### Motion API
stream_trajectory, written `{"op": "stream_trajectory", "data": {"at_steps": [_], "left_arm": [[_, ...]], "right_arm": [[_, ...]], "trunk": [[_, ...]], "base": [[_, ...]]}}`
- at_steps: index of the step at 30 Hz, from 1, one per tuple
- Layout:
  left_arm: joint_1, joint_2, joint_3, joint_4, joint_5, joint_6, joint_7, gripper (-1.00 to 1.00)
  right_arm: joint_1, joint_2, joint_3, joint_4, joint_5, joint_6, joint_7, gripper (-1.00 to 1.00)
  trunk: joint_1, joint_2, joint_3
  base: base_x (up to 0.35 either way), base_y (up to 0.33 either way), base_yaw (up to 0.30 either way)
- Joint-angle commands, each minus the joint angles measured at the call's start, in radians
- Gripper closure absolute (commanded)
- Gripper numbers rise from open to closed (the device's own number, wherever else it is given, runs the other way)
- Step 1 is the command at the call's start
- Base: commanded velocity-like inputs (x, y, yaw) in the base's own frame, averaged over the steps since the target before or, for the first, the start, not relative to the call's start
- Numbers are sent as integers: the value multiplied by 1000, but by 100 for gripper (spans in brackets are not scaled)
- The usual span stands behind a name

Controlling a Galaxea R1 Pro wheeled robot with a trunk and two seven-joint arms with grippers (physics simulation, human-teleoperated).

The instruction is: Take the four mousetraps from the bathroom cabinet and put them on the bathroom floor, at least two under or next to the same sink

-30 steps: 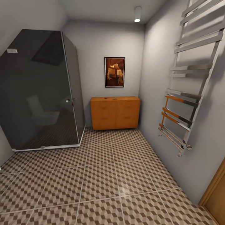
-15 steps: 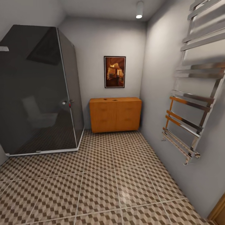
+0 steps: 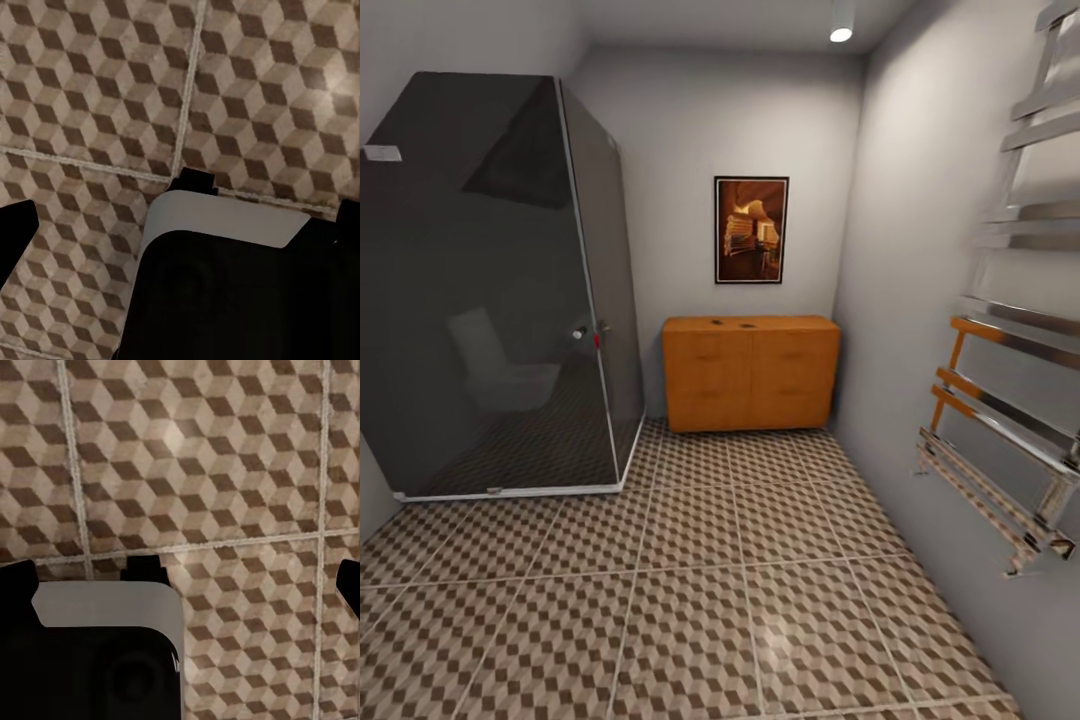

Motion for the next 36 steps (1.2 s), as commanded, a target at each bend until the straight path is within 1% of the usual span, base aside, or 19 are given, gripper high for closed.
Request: {"op": "stream_trajectory", "data": {"at_steps": [1, 10, 36], "left_arm": [[-1, 0, -9, 1, 9, -3, 3, -100], [-1, 0, -9, 1, 9, -3, 3, -100], [-1, -1, -9, 1, 9, -3, 3, -100]], "right_arm": [[-1, 0, 9, 2, -9, -3, -1, -100], [-1, 0, 9, 2, -9, -3, -1, -100], [-1, 0, 9, 2, -8, -3, 0, -100]], "trunk": [[1, -1, -1], [1, -1, -1], [1, -1, -1]], "base": [[322, 0, 115], [322, 0, 44], [322, 0, 3]]}}
